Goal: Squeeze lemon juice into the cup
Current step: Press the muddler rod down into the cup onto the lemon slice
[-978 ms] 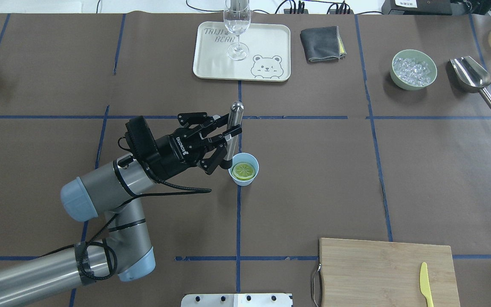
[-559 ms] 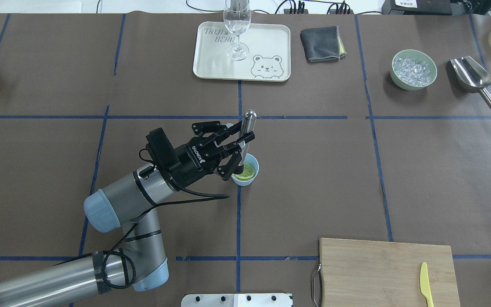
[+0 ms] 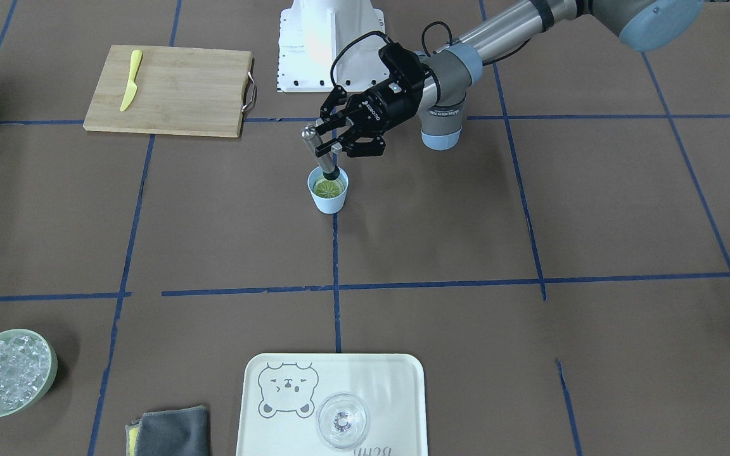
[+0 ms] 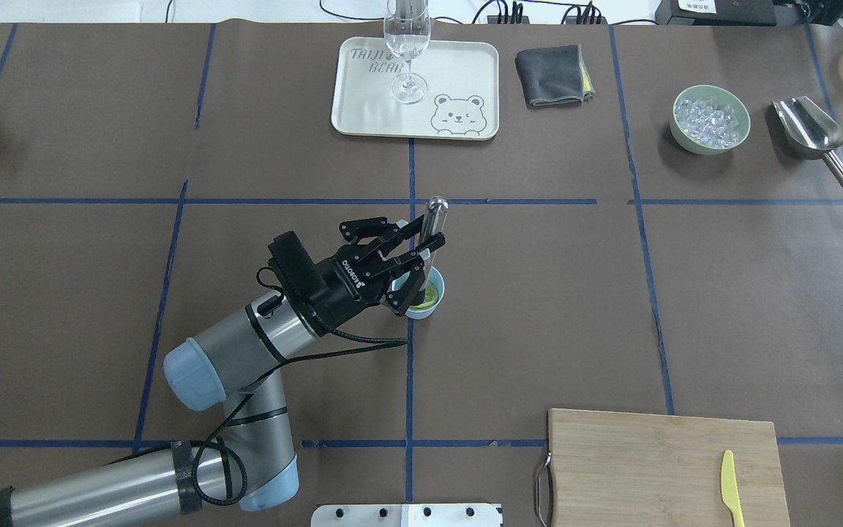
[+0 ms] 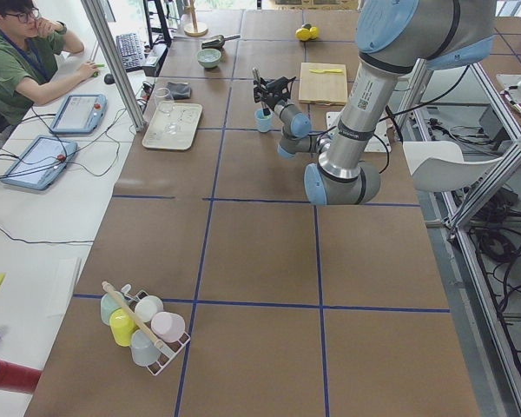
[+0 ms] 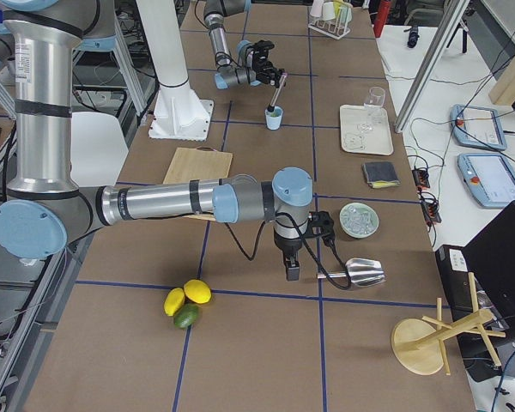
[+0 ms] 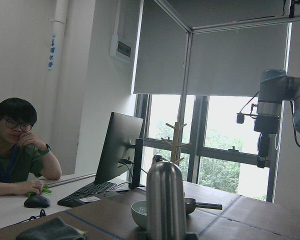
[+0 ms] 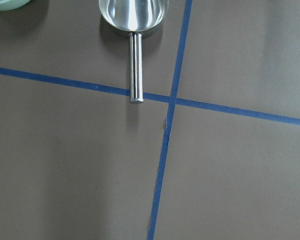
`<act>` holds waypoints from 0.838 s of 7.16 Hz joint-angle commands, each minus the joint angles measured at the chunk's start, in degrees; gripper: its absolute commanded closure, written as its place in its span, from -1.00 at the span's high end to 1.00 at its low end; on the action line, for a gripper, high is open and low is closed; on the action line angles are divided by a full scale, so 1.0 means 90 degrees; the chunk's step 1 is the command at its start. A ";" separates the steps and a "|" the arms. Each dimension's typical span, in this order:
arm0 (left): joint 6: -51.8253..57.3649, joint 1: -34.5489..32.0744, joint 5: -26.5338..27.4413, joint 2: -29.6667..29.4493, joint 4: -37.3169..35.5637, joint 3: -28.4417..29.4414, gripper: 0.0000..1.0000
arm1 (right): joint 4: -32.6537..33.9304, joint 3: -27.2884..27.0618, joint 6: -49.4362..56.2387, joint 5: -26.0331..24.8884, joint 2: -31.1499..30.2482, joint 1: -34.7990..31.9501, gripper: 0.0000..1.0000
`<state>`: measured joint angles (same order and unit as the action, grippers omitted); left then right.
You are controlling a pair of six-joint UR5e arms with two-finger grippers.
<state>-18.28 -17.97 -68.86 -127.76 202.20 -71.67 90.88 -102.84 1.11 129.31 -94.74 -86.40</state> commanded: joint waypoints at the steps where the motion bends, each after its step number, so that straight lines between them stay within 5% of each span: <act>1: 0.0000 0.0111 0.0199 -0.0100 -0.0035 0.0333 -1.00 | 0.0000 0.0010 0.0003 -0.0003 0.0000 0.0000 1.00; 6: 0.0000 0.0308 0.0503 -0.0130 -0.0045 0.0124 -1.00 | 0.0000 0.0010 -0.0007 -0.0003 0.0000 0.0000 1.00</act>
<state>-18.28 -15.03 -64.24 -128.75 201.77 -68.53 90.88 -102.74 1.06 129.29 -94.74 -86.40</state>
